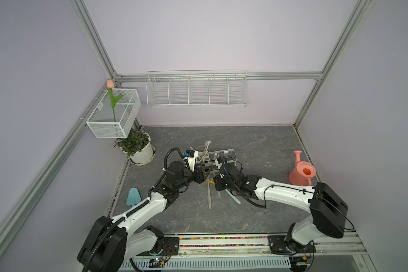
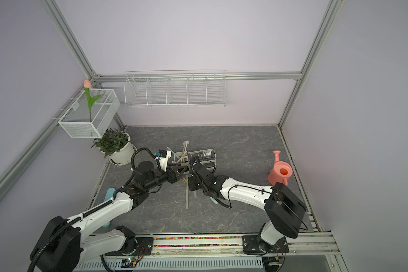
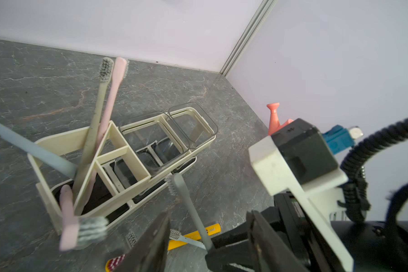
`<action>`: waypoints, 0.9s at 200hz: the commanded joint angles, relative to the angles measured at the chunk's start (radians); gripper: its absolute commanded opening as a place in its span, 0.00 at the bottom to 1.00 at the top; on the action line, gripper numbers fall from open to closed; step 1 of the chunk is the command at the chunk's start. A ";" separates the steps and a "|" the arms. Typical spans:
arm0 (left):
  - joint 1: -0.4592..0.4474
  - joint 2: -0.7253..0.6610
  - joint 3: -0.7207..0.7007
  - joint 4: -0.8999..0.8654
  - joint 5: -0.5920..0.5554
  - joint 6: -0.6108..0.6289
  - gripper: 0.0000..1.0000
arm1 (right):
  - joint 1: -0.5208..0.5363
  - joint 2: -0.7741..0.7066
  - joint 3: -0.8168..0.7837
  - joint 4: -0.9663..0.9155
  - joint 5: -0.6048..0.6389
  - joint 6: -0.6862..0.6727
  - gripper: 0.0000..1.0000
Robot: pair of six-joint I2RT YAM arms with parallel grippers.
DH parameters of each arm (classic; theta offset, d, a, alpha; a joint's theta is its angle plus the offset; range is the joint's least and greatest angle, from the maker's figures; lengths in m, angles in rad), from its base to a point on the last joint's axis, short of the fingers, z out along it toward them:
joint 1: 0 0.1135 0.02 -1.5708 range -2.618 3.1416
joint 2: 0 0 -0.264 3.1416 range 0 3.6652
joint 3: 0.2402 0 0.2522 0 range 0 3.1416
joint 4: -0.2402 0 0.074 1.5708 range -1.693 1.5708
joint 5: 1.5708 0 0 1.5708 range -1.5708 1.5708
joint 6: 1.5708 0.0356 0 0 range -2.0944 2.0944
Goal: Place the toothbrush into the toothbrush holder
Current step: Pick up the toothbrush from the center of the board.
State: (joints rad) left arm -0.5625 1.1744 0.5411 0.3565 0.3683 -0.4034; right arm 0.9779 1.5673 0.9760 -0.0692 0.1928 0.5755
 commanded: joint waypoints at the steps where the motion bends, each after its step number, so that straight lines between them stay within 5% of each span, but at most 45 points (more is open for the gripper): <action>1: -0.008 0.027 0.031 -0.018 0.024 0.006 0.55 | 0.010 -0.043 -0.013 0.028 -0.007 0.002 0.07; 141: -0.026 0.071 0.038 0.015 0.037 -0.001 0.53 | 0.035 -0.084 -0.031 0.082 -0.023 -0.034 0.07; 180: -0.027 0.078 0.040 0.016 0.031 0.002 0.45 | 0.044 -0.088 -0.027 0.078 -0.023 -0.034 0.07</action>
State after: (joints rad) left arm -0.5831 1.2388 0.5461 0.3473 0.3916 -0.4061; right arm 1.0122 1.5089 0.9596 -0.0101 0.1783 0.5518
